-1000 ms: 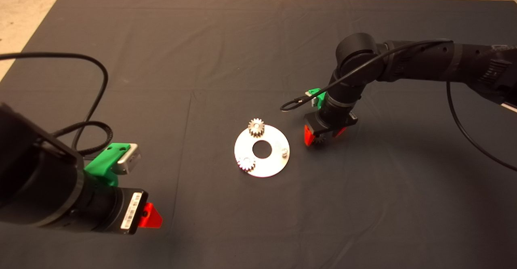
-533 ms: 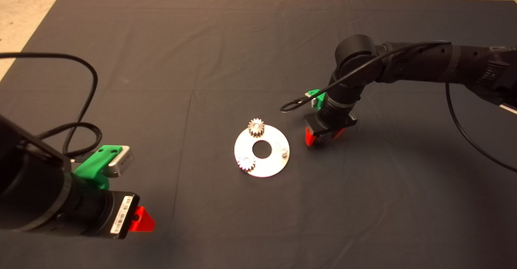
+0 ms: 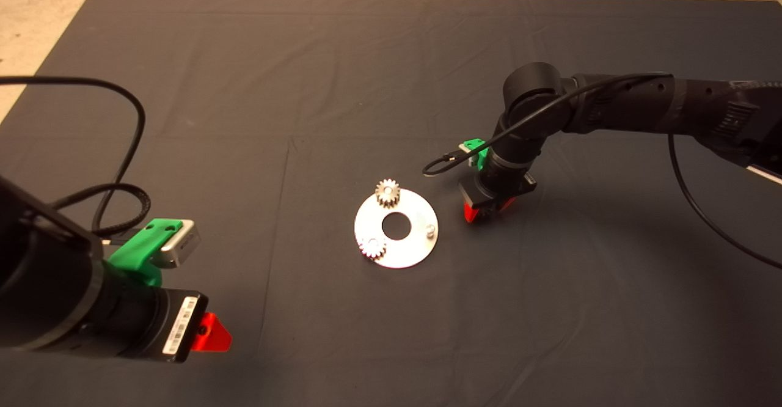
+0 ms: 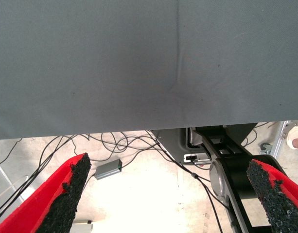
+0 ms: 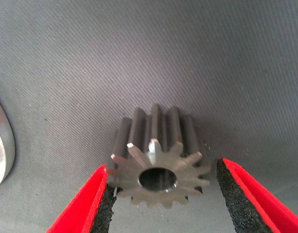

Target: Install three planetary gears onto the carrier pins

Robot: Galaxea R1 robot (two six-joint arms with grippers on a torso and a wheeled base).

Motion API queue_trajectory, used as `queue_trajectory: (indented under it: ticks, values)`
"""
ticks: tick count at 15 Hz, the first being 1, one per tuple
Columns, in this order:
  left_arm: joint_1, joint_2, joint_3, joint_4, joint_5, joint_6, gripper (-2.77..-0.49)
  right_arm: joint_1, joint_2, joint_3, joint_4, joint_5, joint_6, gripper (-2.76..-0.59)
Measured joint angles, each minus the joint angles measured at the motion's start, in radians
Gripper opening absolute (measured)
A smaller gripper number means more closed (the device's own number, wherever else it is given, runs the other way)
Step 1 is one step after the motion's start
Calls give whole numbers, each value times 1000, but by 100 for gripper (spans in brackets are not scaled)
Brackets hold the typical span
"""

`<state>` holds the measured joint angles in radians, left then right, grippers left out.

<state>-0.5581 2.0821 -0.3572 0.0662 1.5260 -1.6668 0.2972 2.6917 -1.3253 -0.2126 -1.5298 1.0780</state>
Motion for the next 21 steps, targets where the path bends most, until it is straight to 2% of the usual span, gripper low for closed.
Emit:
queue_trajectory:
  ticks: [4, 6, 9, 20, 21]
  values:
    - [0, 0, 0, -4, 0, 0, -92, 0, 7, -3, -13, 1, -24, -198]
    - [0, 0, 0, -6, 0, 0, -92, 0, 9, -4, -17, 7, -33, -211]
    - [0, -1, 0, -7, 0, 0, -92, 0, 16, -7, -28, 3, -37, -217]
    - [0, -2, 0, -14, 0, 0, -92, 0, 27, -16, -38, -6, -41, -224]
    - [0, -2, 0, -14, 0, 0, -92, -1, 32, -17, -39, -10, -41, -224]
